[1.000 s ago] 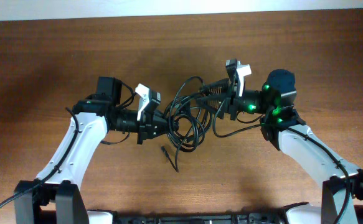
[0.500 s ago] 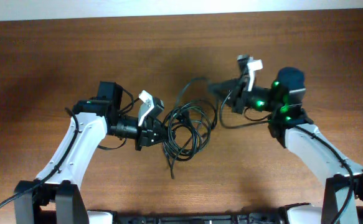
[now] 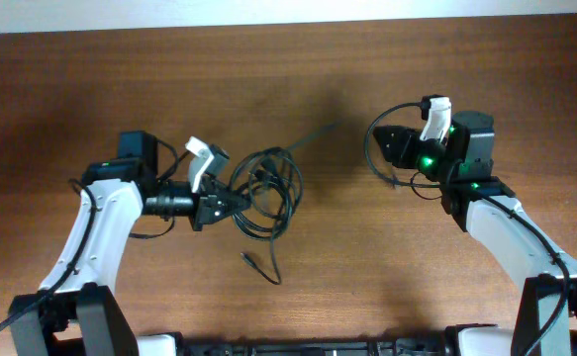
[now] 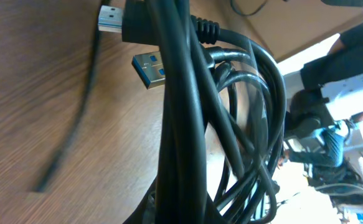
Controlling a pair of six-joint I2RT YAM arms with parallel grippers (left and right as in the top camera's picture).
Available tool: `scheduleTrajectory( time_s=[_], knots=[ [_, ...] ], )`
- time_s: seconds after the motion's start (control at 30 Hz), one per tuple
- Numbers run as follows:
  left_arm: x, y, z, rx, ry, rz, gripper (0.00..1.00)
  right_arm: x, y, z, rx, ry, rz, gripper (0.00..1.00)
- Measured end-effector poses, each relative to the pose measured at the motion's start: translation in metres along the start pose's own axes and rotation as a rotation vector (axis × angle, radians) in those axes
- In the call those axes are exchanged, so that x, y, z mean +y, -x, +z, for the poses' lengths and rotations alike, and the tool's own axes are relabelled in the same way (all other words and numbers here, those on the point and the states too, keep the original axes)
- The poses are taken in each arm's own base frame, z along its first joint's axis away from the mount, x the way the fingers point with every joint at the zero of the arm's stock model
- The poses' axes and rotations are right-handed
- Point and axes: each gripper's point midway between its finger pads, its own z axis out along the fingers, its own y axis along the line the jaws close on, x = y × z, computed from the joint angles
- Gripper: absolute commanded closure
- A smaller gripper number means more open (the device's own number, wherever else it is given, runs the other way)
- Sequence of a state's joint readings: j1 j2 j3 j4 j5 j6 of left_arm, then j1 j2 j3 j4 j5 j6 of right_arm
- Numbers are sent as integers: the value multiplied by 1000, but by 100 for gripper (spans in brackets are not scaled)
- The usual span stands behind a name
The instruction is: Untangle cables
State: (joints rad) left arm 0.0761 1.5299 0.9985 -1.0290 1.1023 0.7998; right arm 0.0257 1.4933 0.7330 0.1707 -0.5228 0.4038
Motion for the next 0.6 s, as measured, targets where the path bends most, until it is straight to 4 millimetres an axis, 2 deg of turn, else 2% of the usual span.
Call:
scheduleTrajectory(
  time_s=[0.07,0.3,0.37,0.4,0.47,0.53,0.6],
  knots=[
    [3,-1,-2,2,13,10,100,10,-4,-1,23,61,-3,20],
    [4,3,6,13,18,122,100,73,-30,-10,156,388,-52,20],
    [5,6,9,13,23,133,100,100,-41,-10,190,480,-98,20],
    [12,10,11,13,52,145,100,109,-44,-11,196,512,-117,21],
    [28,15,12,16,123,84,100,130,-45,-15,187,594,-167,21],
    [57,18,6,12,276,-127,100,156,-39,-25,159,709,-229,20],
    [73,18,1,-10,372,-316,100,173,-37,-33,153,781,-254,20]
  ],
)
